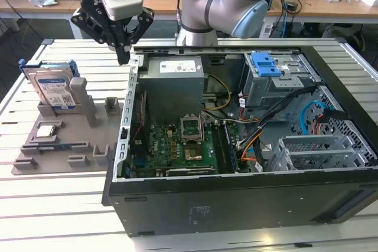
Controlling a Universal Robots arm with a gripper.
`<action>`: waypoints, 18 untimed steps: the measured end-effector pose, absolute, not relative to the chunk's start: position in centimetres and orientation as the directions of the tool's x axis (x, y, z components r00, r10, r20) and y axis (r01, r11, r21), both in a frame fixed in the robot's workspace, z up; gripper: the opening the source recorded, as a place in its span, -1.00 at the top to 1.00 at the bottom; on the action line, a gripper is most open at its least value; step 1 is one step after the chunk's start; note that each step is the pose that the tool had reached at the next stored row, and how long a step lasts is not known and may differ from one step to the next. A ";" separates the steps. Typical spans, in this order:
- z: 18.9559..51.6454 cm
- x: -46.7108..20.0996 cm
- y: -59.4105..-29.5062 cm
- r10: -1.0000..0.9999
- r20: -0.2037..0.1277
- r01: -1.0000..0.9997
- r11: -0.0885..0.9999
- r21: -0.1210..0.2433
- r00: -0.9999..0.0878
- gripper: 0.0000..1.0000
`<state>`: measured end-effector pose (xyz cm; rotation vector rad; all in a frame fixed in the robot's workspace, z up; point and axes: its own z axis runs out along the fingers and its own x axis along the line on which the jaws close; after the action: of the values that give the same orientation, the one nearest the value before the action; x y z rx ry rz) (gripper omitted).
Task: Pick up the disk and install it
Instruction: 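Reach for the disk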
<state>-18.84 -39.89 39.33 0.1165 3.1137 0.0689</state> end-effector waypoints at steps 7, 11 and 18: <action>39.3 -20.3 -39.9 0.075 -0.023 0.074 0.996 0.045 -0.997 0.79; 39.3 -21.4 -39.9 0.075 -0.023 0.074 0.996 0.045 -0.997 0.79; 39.3 -22.9 -39.9 0.075 -0.023 0.074 0.996 0.045 -0.997 0.79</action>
<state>-22.93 -39.89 39.33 0.1165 3.1137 0.0689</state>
